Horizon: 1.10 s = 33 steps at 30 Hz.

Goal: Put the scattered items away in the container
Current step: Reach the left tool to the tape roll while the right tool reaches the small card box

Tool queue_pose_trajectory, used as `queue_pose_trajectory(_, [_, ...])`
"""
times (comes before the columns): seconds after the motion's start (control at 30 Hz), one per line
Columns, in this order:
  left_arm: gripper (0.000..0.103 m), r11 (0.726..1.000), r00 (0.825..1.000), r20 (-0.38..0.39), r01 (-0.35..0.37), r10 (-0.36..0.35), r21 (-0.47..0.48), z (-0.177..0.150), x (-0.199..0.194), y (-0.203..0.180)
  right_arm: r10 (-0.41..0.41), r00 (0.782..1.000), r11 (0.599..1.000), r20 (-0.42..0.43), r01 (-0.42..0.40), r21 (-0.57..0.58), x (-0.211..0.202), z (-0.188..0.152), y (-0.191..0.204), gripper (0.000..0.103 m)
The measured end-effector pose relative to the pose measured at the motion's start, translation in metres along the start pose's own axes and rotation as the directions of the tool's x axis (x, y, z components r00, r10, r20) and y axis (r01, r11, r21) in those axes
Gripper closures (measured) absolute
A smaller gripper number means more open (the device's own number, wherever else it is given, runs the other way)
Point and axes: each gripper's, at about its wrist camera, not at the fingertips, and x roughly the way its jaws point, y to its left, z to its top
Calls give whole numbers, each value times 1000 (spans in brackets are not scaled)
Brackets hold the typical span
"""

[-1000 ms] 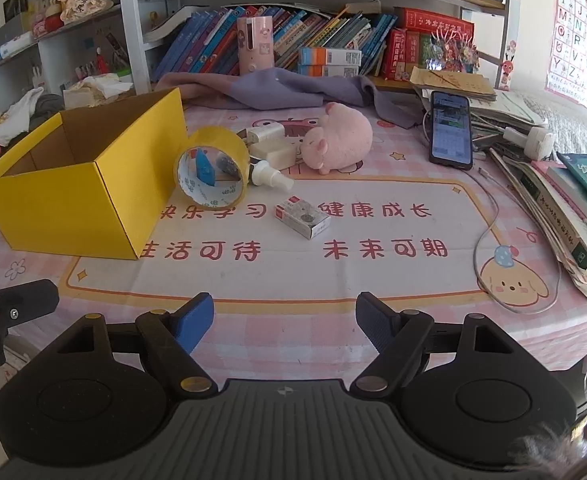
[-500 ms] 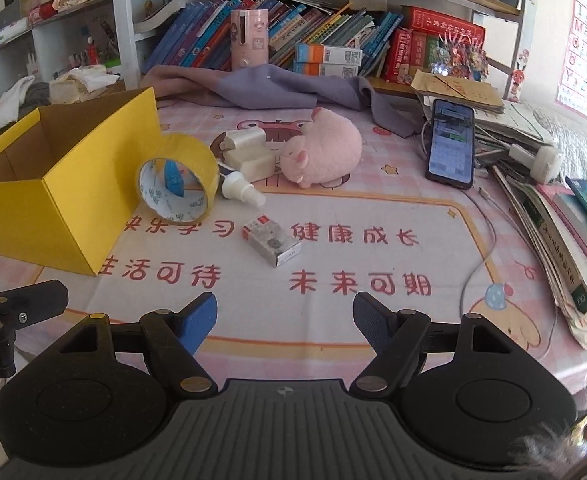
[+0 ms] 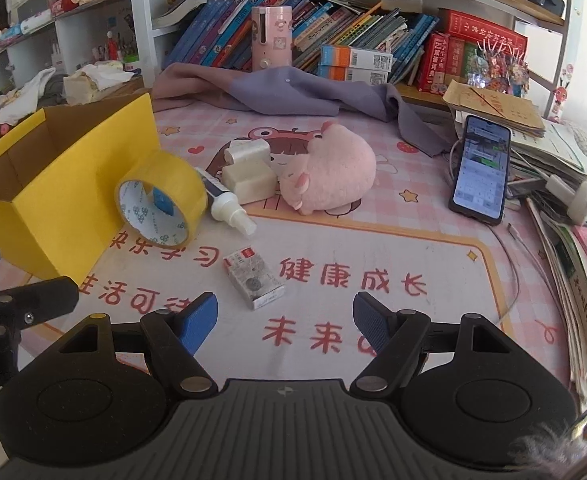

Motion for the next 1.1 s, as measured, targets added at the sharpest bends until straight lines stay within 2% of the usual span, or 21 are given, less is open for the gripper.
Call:
queue_pose_trajectory(0.3, [0, 998, 998, 55, -41, 44, -50, 13, 11, -23, 65, 996, 996, -57, -68, -58, 26, 11, -24, 31])
queue_pose_trajectory(0.43, [0, 996, 995, 76, -54, 59, -69, 24, 18, -28, 130, 988, 986, -82, -137, -97, 37, 14, -25, 35])
queue_pose_trajectory(0.63, [0, 997, 995, 72, -63, 67, -51, 38, 34, -39, 203, 972, 964, -115, -219, -153, 56, 22, -23, 50])
queue_pose_trajectory(0.73, [0, 995, 995, 68, -67, 72, -71, 44, 45, -37, 228, 964, 954, -134, -249, -169, 66, 25, -23, 51])
queue_pose_trajectory(0.9, [0, 991, 993, 35, -114, 116, -72, 53, 69, -34, 270, 949, 933, -165, -300, -197, 82, 29, -21, 52])
queue_pose_trajectory(1.1, [0, 984, 984, -3, -177, 177, -2, 57, 99, -40, 314, 933, 904, -177, -351, -246, 90, 31, -16, 52])
